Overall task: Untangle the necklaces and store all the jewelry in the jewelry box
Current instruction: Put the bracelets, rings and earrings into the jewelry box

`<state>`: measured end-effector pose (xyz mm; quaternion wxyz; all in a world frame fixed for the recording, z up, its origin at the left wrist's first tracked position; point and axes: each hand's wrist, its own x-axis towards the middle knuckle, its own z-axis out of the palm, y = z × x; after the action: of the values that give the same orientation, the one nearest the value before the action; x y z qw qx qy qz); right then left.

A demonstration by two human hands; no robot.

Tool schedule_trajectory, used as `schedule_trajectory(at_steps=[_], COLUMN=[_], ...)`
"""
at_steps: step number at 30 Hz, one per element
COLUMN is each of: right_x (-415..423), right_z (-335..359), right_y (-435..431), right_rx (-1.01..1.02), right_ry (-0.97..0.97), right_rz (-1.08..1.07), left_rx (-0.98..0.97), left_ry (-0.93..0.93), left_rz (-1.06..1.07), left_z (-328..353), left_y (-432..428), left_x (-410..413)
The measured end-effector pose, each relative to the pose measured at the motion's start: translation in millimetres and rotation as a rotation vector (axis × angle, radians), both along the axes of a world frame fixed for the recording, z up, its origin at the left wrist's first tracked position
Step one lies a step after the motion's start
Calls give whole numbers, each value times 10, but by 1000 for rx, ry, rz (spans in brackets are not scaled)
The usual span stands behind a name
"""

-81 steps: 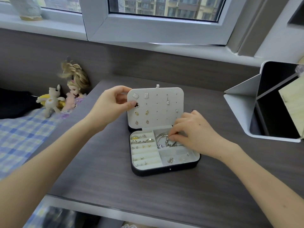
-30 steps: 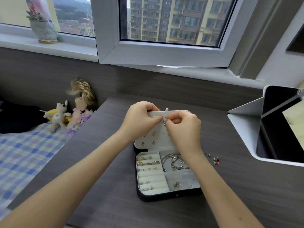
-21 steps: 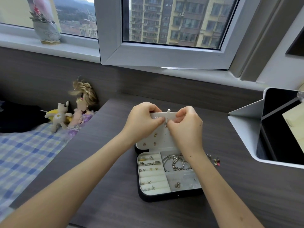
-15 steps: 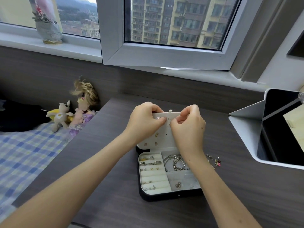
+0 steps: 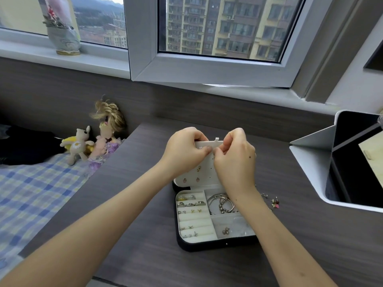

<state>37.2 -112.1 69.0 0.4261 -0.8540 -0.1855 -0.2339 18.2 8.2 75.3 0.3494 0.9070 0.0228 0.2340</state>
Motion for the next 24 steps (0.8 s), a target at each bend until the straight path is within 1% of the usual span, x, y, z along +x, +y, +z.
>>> schedule_trajectory(at_steps=[1, 3, 5, 9, 13, 17, 21, 24], right_x=[30, 79, 83, 17, 18, 28, 34, 34], right_z=[13, 56, 52, -113, -293, -297, -229, -119], right_y=[-12, -41, -77, -89, 7, 78, 98, 73], right_rx=[-7, 42, 80, 32, 21, 26, -38, -115], right_ry=[31, 115, 142, 18, -96, -154, -130, 14], right_rz=[19, 59, 64, 8, -39, -46, -67, -67], left_rx=[-3, -22, -68, -169, -200, -196, -193, -186], left_ry=[4, 22, 53, 96, 120, 118, 97, 80], left_rz=[-2, -13, -23, -25, -15, -13, -13, -14], left_z=[2, 8, 16, 36, 50, 43, 42, 38], left_y=[-1, 9, 26, 29, 27, 24, 13, 6], left_x=[3, 10, 6, -10, -9, -14, -21, -21])
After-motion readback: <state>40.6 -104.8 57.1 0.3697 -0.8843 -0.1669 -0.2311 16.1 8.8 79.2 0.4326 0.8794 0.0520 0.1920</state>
